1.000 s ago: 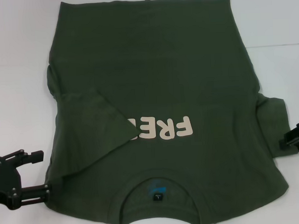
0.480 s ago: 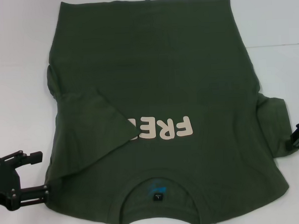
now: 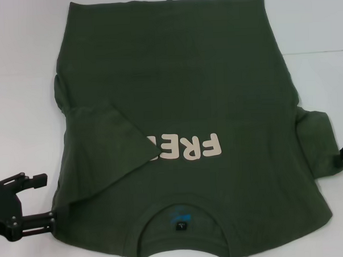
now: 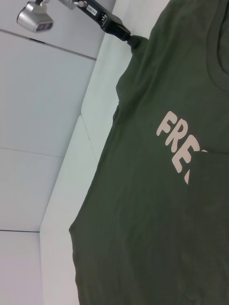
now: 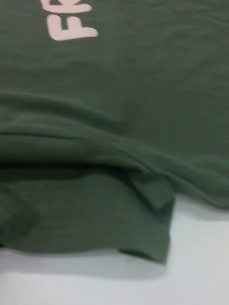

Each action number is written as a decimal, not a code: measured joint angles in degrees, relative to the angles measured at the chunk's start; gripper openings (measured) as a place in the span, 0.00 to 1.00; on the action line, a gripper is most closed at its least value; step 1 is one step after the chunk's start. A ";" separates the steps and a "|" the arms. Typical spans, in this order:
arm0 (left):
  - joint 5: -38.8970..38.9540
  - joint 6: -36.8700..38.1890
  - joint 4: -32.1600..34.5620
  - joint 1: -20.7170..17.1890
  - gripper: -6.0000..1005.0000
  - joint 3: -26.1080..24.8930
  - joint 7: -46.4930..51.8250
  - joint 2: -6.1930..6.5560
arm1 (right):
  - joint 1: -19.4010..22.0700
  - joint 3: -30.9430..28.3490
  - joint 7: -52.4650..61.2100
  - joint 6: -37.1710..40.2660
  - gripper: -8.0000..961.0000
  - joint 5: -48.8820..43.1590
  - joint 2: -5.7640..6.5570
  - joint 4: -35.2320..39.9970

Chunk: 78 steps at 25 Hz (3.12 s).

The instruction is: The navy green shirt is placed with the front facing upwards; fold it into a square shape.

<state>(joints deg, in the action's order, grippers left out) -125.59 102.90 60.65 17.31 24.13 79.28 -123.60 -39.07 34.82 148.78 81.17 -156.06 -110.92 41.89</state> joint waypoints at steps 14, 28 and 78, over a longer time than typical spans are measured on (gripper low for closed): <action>0.00 0.03 -0.46 -0.09 0.90 -1.19 0.36 0.00 | 6.32 -7.24 -3.12 0.06 0.03 13.80 2.78 5.11; 0.00 0.02 -0.62 -0.09 0.90 -1.26 0.52 0.10 | 2.12 -6.48 -4.59 1.10 0.02 20.98 2.86 6.45; -0.02 -0.08 -2.89 -0.21 0.90 -1.34 1.43 0.15 | -4.83 11.82 -12.79 -10.34 0.36 32.67 -5.34 -2.30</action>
<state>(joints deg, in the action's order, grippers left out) -125.61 102.82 57.76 17.10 22.79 80.71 -123.45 -43.90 46.64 135.99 70.84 -123.39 -116.26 39.60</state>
